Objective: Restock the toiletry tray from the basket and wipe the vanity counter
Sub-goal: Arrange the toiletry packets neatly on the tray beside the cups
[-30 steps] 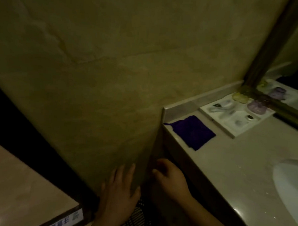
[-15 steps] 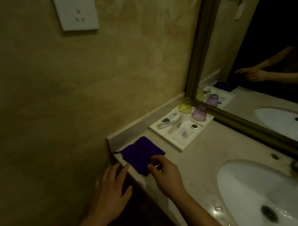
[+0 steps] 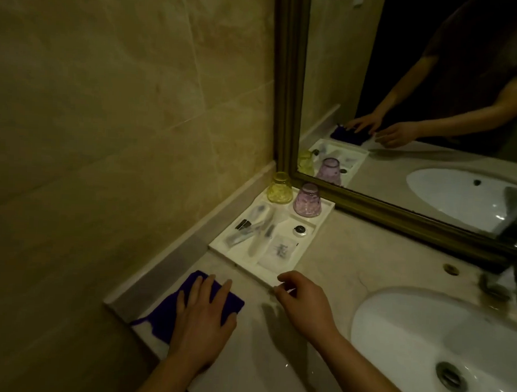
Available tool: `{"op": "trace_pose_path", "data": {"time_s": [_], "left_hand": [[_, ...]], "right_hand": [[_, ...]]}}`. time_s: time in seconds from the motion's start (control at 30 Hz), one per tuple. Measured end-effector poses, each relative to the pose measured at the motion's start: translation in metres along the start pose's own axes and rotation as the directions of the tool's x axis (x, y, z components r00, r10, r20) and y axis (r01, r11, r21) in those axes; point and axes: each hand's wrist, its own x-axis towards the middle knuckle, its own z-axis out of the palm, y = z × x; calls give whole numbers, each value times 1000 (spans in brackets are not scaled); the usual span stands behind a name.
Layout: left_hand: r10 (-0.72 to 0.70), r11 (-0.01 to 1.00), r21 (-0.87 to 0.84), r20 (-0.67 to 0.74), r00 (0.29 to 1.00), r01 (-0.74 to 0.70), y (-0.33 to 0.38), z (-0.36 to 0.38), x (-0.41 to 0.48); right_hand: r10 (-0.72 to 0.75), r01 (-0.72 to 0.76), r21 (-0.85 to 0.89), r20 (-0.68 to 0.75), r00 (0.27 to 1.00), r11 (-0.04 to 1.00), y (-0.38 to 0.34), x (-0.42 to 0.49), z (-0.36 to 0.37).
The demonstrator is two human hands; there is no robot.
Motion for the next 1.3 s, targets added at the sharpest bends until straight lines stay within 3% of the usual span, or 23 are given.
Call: {"op": "trace_pose_path", "data": {"time_s": [0.27,0.43,0.7,0.93,1.03,1.1,1.2,1.3], "left_hand": [[154,986,58,61,986,-158,-10,19,61],[200,979,33,79,977,-203,-16,22,65],[195,981,-4,79,978,-195,-17,23,67],[199,980,-41,64,978,-197,-16,23,70],[201,979,-39,54,978,-199,-17,25,70],[194,980,-41,51,980,-192,-17,26,70],[195,979,-63,35,980,-193,-17,25,70],[197,978,-67,8,980,-196,-17,25,71]], "right_hand": [[95,-107,-106,-112,989,989,2,55,4],[52,-98,-280,-167,985,955,-2,92,16],[55,-97,-638,-86,995,763,-12,123,55],[90,-136,-562,-110,990,816,-3,130,44],[20,-101,-528,-157,987,843,-1,137,34],[1,-65,-577,-110,994,814,-1,149,29],[89,-51,-611,32,996,790,-7,164,25],[124,-81,-536,44,991,840,-9,168,16]]}}
